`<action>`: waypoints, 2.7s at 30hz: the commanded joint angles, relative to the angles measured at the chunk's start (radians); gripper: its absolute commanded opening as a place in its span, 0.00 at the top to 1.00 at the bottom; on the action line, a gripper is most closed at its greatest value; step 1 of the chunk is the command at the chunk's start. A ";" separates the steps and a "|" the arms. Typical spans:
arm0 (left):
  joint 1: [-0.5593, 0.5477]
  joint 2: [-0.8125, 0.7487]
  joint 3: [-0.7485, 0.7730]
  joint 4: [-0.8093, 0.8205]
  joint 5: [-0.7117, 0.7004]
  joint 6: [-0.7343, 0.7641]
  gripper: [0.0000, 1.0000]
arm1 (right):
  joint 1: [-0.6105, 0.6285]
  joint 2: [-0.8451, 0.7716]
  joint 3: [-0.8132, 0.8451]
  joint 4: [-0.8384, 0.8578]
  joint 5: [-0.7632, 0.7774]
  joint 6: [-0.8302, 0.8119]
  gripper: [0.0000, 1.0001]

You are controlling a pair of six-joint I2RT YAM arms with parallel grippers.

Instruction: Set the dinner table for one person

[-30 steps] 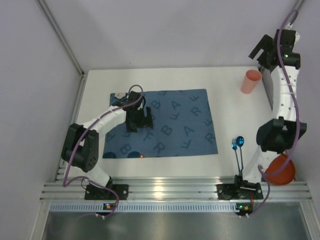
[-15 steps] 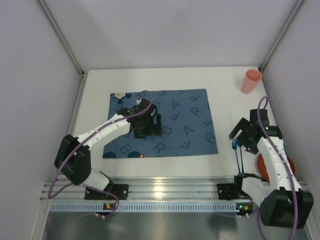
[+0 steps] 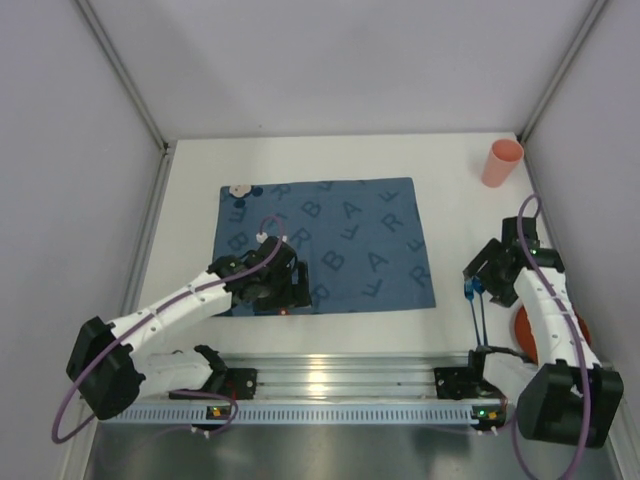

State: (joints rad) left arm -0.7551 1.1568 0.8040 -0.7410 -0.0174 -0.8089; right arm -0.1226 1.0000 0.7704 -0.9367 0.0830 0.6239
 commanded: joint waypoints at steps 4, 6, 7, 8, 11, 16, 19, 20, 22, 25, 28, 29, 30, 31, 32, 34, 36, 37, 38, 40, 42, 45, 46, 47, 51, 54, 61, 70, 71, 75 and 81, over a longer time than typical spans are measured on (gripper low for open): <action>-0.001 -0.046 -0.014 0.057 0.037 0.048 0.08 | -0.072 0.198 -0.031 0.117 0.058 0.025 0.34; 0.000 -0.048 -0.009 0.048 0.045 0.050 0.08 | -0.084 0.251 -0.034 0.143 0.060 0.031 0.39; 0.000 -0.045 -0.003 0.048 0.053 0.050 0.08 | -0.084 0.265 -0.036 0.153 0.066 0.039 0.41; 0.000 -0.046 0.000 0.048 0.062 0.050 0.08 | -0.091 0.279 -0.040 0.163 0.069 0.043 0.42; 0.000 -0.036 0.008 0.051 0.054 0.054 0.08 | -0.103 0.334 -0.042 0.196 0.093 0.046 0.48; 0.000 0.041 0.030 0.042 0.025 0.054 0.08 | -0.124 0.475 -0.017 0.246 0.083 0.014 0.62; 0.002 0.085 0.043 0.055 0.030 0.057 0.07 | -0.126 0.548 0.000 0.272 0.072 0.000 0.64; 0.003 0.098 0.044 0.061 0.034 0.059 0.07 | -0.126 0.561 0.001 0.289 0.069 -0.003 0.66; 0.005 0.148 0.052 0.075 0.049 0.059 0.07 | -0.126 0.606 0.004 0.306 0.060 -0.018 0.78; 0.007 0.222 0.083 0.087 0.065 0.051 0.07 | -0.126 0.667 0.045 0.326 0.046 -0.045 0.94; 0.007 0.267 0.130 0.094 0.071 0.051 0.07 | -0.124 0.716 0.107 0.326 0.047 -0.081 1.00; 0.007 0.291 0.144 0.092 0.070 0.057 0.08 | -0.126 0.732 0.125 0.323 0.047 -0.090 1.00; 0.007 0.306 0.177 0.080 0.068 0.062 0.08 | -0.126 0.739 0.145 0.319 0.055 -0.110 1.00; 0.007 0.319 0.194 0.074 0.065 0.071 0.08 | -0.126 0.747 0.191 0.306 0.061 -0.119 1.00; 0.005 0.343 0.231 0.066 0.062 0.074 0.08 | -0.126 0.749 0.217 0.296 0.075 -0.137 1.00; 0.007 0.360 0.268 0.040 0.057 0.086 0.08 | -0.124 0.749 0.309 0.257 0.124 -0.157 1.00; 0.008 0.383 0.323 0.016 0.048 0.093 0.08 | -0.121 0.743 0.380 0.225 0.162 -0.191 1.00; 0.008 0.391 0.340 0.006 0.045 0.100 0.08 | -0.117 0.740 0.455 0.192 0.175 -0.200 1.00; 0.008 0.397 0.372 -0.001 0.040 0.105 0.08 | -0.112 0.733 0.493 0.173 0.188 -0.216 1.00; 0.011 0.417 0.403 -0.023 0.040 0.120 0.08 | -0.094 0.717 0.602 0.121 0.221 -0.228 1.00; 0.013 0.437 0.446 -0.035 0.042 0.131 0.08 | -0.075 0.700 0.665 0.089 0.230 -0.234 1.00; 0.014 0.449 0.500 -0.070 0.025 0.145 0.08 | -0.016 0.654 0.782 0.035 0.225 -0.227 1.00; 0.019 0.446 0.511 -0.086 0.027 0.151 0.08 | 0.027 0.632 0.797 0.030 0.216 -0.221 1.00; 0.032 0.440 0.521 -0.087 0.027 0.152 0.07 | 0.052 0.626 0.814 0.026 0.198 -0.198 1.00; 0.137 0.377 0.489 -0.083 0.080 0.148 0.07 | 0.254 0.624 0.860 0.025 0.098 -0.110 1.00; 0.244 0.304 0.446 -0.092 0.102 0.163 0.07 | 0.390 0.663 0.863 0.105 0.011 -0.037 1.00; 0.367 0.135 0.370 -0.178 0.047 0.212 0.07 | 0.593 0.998 1.133 0.187 -0.155 0.031 1.00; 0.384 -0.020 0.304 -0.250 0.027 0.195 0.06 | 0.609 1.290 1.395 -0.060 -0.037 -0.155 1.00; 0.384 -0.035 0.294 -0.256 0.025 0.191 0.06 | 0.609 1.318 1.403 -0.106 -0.031 -0.209 1.00; 0.384 -0.060 0.270 -0.264 -0.015 0.175 0.06 | 0.609 1.332 1.368 -0.180 0.056 -0.311 1.00; 0.384 -0.077 0.253 -0.264 -0.016 0.163 0.06 | 0.610 1.303 1.311 -0.221 0.132 -0.380 1.00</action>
State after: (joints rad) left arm -0.3744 1.1019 1.0657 -0.9913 -0.0196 -0.6304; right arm 0.4877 2.3463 2.0937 -1.0973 0.1390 0.3210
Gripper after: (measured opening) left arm 0.936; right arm 0.020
